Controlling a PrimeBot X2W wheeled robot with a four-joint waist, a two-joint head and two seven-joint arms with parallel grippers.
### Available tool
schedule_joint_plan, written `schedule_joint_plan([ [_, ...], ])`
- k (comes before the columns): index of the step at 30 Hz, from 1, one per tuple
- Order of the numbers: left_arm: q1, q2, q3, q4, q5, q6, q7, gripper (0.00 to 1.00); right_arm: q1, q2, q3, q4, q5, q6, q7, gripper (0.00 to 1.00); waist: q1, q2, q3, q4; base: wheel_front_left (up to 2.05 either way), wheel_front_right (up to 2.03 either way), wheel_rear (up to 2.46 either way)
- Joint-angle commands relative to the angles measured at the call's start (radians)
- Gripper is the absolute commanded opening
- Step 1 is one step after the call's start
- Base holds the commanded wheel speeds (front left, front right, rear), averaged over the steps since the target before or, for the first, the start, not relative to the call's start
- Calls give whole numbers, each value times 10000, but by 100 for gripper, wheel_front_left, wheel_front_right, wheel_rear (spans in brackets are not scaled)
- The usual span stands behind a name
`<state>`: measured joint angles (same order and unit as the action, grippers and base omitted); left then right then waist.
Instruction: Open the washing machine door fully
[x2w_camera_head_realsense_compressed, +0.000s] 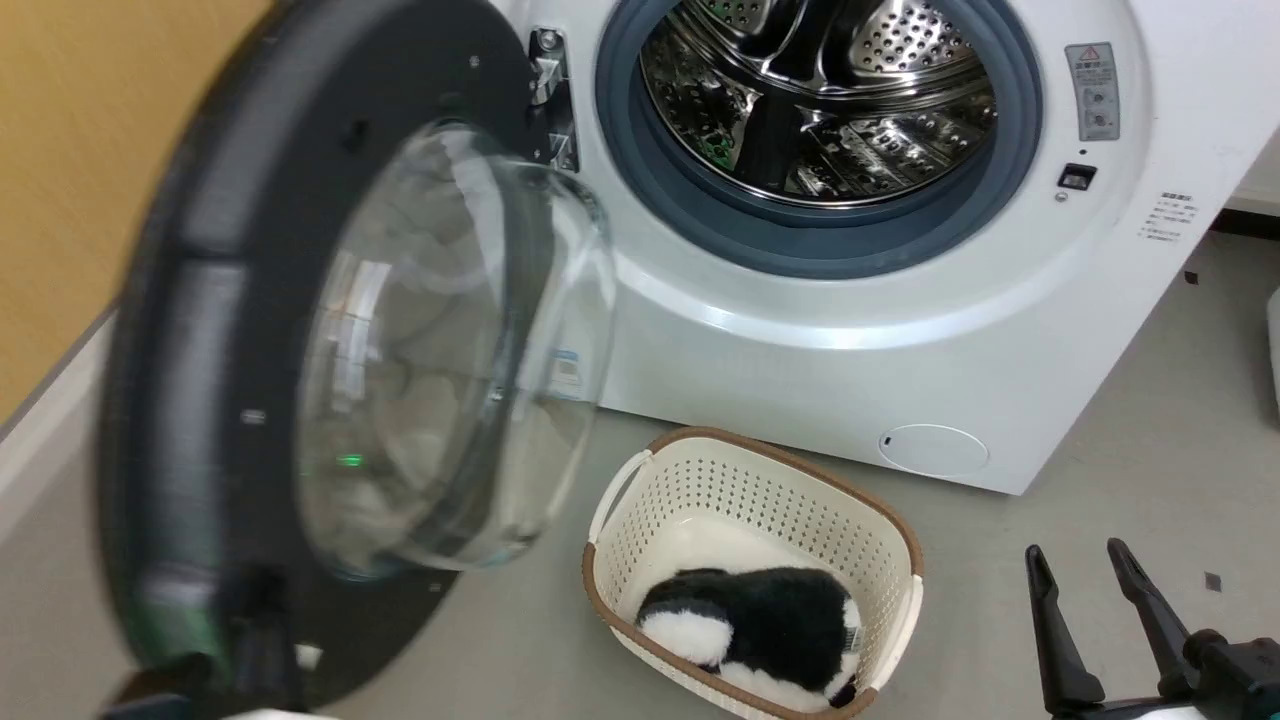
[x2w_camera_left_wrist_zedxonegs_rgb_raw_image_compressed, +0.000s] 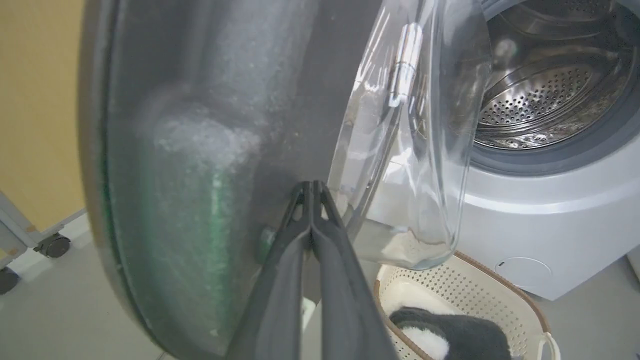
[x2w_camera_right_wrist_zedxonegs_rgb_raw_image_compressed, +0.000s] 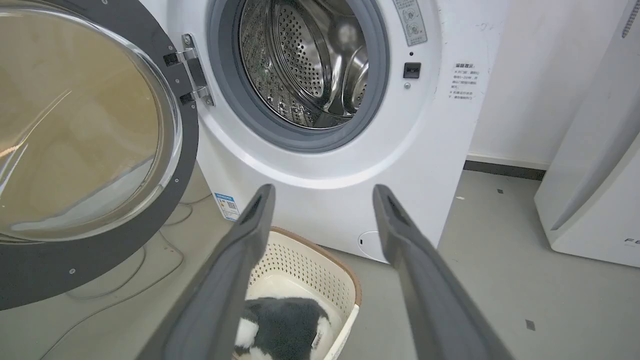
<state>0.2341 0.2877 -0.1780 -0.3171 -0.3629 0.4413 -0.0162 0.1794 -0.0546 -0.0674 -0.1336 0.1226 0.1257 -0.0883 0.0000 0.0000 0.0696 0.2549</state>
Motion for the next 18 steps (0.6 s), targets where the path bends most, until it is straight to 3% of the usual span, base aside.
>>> schedule_joint_plan([
  [1,-248,148,307,176,-117,14,-177,0,-112,43,-9,15,-52,50,8,100,0,0,22,-56,0,0,0],
  [5,-678,386,1261,1000,-739,-234,-673,0,-175,43,-21,51,-44,50,3,100,0,0,49,-156,0,0,0],
  [11,-1597,702,2251,2783,-1576,-978,-1603,0,-283,43,-31,73,-25,50,48,100,0,0,196,-243,0,0,0],
  [18,-2912,1265,2815,5134,-1951,-1826,-2149,0,-425,43,-93,47,-82,50,99,100,0,0,360,-264,0,0,0],
])
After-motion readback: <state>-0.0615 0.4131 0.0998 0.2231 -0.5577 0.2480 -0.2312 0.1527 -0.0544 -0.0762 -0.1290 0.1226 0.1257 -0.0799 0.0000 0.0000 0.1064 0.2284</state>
